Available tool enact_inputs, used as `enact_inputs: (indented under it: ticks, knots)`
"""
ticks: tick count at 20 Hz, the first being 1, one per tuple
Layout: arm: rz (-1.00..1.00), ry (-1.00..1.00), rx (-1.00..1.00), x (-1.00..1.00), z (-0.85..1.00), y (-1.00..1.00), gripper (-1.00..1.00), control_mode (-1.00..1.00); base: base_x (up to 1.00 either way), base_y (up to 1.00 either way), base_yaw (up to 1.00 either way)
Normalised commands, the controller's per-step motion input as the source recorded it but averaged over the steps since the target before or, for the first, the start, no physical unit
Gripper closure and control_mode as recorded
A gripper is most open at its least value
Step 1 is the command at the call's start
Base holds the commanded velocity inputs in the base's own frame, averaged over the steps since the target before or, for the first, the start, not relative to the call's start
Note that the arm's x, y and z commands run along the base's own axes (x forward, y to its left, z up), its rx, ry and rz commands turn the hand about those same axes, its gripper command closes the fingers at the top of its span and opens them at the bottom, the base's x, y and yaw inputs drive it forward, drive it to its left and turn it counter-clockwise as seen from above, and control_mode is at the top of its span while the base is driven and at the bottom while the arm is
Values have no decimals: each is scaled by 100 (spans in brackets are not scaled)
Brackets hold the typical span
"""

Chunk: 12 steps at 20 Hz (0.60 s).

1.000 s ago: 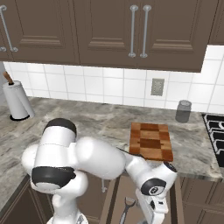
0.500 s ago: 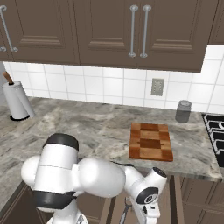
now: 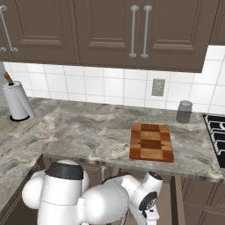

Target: Open the drawer on the right and place the cutting tools on the cutting board.

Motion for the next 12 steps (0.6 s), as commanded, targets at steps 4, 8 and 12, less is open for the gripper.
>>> enact_inputs:
  ticks: [4, 8, 12]
  knots:
    - [12, 0, 0, 10, -21, 0, -100, -100, 0, 0, 0]
    - [12, 0, 2, 0, -17, 0, -100, -100, 0, 0, 0]
    - [11, 0, 2, 0, -23, 0, -100, -100, 0, 0, 0]
